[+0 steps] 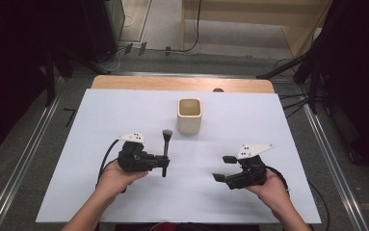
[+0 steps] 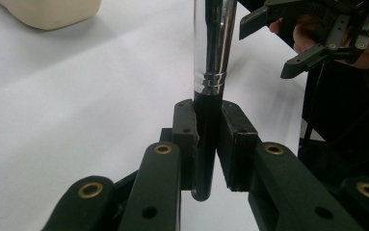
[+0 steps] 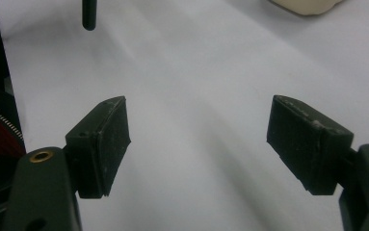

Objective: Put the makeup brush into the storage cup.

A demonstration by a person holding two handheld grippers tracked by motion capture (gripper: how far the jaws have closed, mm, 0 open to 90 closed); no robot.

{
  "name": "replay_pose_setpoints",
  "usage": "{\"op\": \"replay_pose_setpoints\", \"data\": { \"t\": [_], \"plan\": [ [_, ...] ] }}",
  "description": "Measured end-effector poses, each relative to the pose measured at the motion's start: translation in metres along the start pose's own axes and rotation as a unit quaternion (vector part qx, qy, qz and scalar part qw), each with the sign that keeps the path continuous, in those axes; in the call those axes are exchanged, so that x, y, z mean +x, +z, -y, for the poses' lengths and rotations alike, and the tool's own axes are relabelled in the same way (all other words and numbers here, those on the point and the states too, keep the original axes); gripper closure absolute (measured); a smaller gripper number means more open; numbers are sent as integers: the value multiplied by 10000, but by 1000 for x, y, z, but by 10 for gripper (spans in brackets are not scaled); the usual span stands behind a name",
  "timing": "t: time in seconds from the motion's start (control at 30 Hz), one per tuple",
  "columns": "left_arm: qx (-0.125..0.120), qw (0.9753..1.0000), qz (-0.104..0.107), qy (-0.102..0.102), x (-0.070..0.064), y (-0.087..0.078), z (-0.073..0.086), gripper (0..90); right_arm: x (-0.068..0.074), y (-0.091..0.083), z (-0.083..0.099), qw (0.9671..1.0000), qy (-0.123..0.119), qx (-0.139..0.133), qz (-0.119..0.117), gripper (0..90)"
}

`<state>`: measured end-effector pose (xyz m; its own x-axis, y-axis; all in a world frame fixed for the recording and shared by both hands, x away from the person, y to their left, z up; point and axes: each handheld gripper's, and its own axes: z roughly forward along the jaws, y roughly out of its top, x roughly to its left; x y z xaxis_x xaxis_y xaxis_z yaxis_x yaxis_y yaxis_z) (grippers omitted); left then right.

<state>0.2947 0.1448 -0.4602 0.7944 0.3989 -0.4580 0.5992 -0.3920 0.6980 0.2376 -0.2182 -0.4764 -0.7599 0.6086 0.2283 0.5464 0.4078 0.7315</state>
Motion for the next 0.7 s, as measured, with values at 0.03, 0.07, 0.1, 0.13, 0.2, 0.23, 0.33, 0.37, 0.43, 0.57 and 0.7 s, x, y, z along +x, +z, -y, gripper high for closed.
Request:
{"op": "replay_pose_setpoints", "data": {
  "t": [0.03, 0.07, 0.1, 0.13, 0.2, 0.23, 0.33, 0.37, 0.43, 0.57, 0.7],
  "plan": [
    [3, 10000, -7, 4, 0, 0, 0, 791, 0, -1, 1, 10000, 15, -1, 6, 241],
    [7, 10000, -17, 0, 0, 0, 0, 790, 0, -1, 2, 10000, 12, -3, 10, 241],
    [10, 10000, -22, 0, 0, 0, 0, 790, 0, -2, 3, 10000, -3, -3, 6, 241],
    [14, 10000, -34, 3, 0, 0, 0, 790, 0, -3, 4, 10000, 18, 17, 15, 241],
    [23, 10000, -47, 11, 0, 0, 0, 790, 0, -4, 6, 10000, 16, 26, 24, 241],
    [21, 10000, -55, 9, 0, 0, 0, 790, 0, -5, 7, 10000, 10, 15, 25, 241],
    [14, 10000, -68, 12, 0, 0, 0, 790, 0, -7, 10, 10000, 24, 52, 49, 241],
    [17, 10000, -78, 11, 0, 0, 0, 790, 0, -8, 11, 10000, 29, 57, 55, 241],
    [18, 10000, -89, 6, 0, 0, 0, 790, -1, -9, 13, 10000, 37, 43, 53, 241],
    [11, 9999, -102, 11, 0, 0, 0, 790, -1, -9, 15, 9999, 73, 73, 67, 241],
    [1, 9999, -122, 30, 1, 0, 0, 790, -2, -9, 16, 10000, 33, 69, 57, 241]
  ]
}}
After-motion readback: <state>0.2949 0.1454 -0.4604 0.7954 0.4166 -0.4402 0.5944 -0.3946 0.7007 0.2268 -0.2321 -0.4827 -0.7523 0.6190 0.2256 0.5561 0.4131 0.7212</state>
